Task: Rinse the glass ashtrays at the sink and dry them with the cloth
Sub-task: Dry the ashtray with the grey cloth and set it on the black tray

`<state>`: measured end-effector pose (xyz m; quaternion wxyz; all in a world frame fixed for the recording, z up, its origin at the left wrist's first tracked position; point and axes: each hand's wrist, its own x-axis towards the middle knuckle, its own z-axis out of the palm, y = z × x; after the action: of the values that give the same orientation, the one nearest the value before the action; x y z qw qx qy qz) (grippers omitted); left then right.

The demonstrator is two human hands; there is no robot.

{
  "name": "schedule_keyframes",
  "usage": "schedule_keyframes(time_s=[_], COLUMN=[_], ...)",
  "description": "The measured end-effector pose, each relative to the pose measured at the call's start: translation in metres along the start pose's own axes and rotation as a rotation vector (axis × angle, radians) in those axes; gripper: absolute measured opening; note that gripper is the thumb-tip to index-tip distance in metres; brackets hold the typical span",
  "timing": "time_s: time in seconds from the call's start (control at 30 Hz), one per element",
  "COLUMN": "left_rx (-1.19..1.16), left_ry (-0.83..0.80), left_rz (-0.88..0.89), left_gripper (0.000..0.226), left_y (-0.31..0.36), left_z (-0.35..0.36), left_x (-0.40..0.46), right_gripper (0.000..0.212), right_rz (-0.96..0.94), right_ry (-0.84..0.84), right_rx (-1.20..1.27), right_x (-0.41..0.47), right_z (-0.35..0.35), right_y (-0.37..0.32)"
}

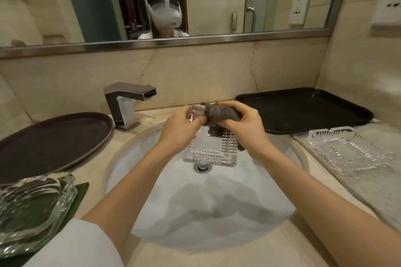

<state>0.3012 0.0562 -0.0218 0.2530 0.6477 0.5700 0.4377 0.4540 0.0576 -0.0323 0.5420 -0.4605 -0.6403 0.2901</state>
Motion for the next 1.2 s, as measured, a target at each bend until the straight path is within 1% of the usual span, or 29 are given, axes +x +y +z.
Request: schedule_keyframes(time_s=[0.1, 0.17, 0.2, 0.27, 0.33, 0.4, 0.5, 0.6, 0.63, 0.7, 0.73, 0.77, 0.87, 0.93, 0.97, 1.0, 1.07, 1.13, 1.17, 1.2], left_rx=[-0.051, -0.064, -0.087, -0.153, -0.225, -0.31, -0.357, -0.394, -0.407, -0.444, -0.452, -0.442, -0.369, -0.378, -0.408, -0.435, -0.426, -0.39, -0.374, -0.365], left_ry=[0.099, 0.182, 0.224, 0.322, 0.424, 0.483, 0.458, 0.398, 0.393, 0.391, 0.384, 0.367, 0.271, 0.187, 0.138, 0.087, -0.037, -0.152, -0.185, -0.191], left_rz=[-0.008, -0.026, -0.049, -0.111, -0.17, -0.205, -0.213, -0.226, -0.241, -0.261, -0.264, -0.259, -0.227, -0.234, -0.241, -0.241, -0.219, -0.214, -0.218, -0.229], left_gripper=[0.002, 0.015, 0.021, 0.025, 0.026, 0.028, 0.028, 0.027, 0.026, 0.025, 0.024, 0.023, 0.017, 0.013, 0.012, 0.01, 0.006, 0.006, 0.007, 0.007], left_y=[-0.002, -0.005, -0.006, -0.007, -0.007, -0.004, 0.001, 0.001, 0.0, 0.002, 0.004, 0.004, 0.003, 0.002, 0.002, 0.001, 0.0, 0.0, 0.0, 0.0], left_z=[0.006, 0.009, 0.01, 0.008, 0.002, -0.002, -0.001, 0.005, 0.006, 0.006, 0.006, 0.006, 0.003, 0.002, 0.001, 0.001, -0.001, -0.001, 0.0, 0.002], left_x=[-0.001, -0.003, -0.003, -0.002, 0.002, 0.003, -0.003, -0.007, -0.007, -0.006, -0.006, -0.007, -0.008, -0.008, -0.009, -0.009, -0.009, -0.009, -0.009, -0.009], right_gripper=[0.038, 0.038, 0.035, 0.029, 0.025, 0.023, 0.012, 0.02, 0.021, 0.023, 0.022, 0.019, 0.018, 0.011, 0.011, 0.016, 0.032, 0.045, 0.048, 0.048], right_rz=[0.136, 0.246, 0.299, 0.385, 0.435, 0.448, 0.482, 0.599, 0.598, 0.556, 0.517, 0.469, 0.231, 0.077, 0.031, 0.003, -0.009, -0.005, -0.016, -0.037], right_ry=[-0.058, -0.117, -0.151, -0.252, -0.366, -0.405, -0.4, -0.503, -0.521, -0.493, -0.452, -0.387, -0.129, -0.036, -0.011, 0.002, 0.025, 0.082, 0.12, 0.175], right_rx=[0.229, 0.335, 0.373, 0.394, 0.432, 0.503, 0.543, 0.7, 0.758, 0.794, 0.746, 0.636, 0.045, -0.21, -0.307, -0.392, -0.566, -0.811, -0.89, -0.894], right_x=[-0.001, -0.005, -0.007, -0.011, -0.016, -0.016, -0.013, -0.011, -0.011, -0.009, -0.008, -0.008, -0.005, -0.002, 0.0, 0.001, 0.002, 0.0, -0.001, -0.001], right_z=[0.002, 0.003, 0.002, 0.001, 0.003, 0.005, 0.003, -0.004, -0.006, -0.009, -0.007, -0.002, 0.01, 0.008, 0.005, 0.001, -0.003, -0.005, -0.006, -0.007], right_y=[-0.004, -0.009, -0.01, -0.013, -0.017, -0.018, -0.019, -0.012, -0.012, -0.012, -0.01, -0.008, 0.001, 0.002, 0.001, 0.002, 0.007, 0.01, 0.012, 0.011])
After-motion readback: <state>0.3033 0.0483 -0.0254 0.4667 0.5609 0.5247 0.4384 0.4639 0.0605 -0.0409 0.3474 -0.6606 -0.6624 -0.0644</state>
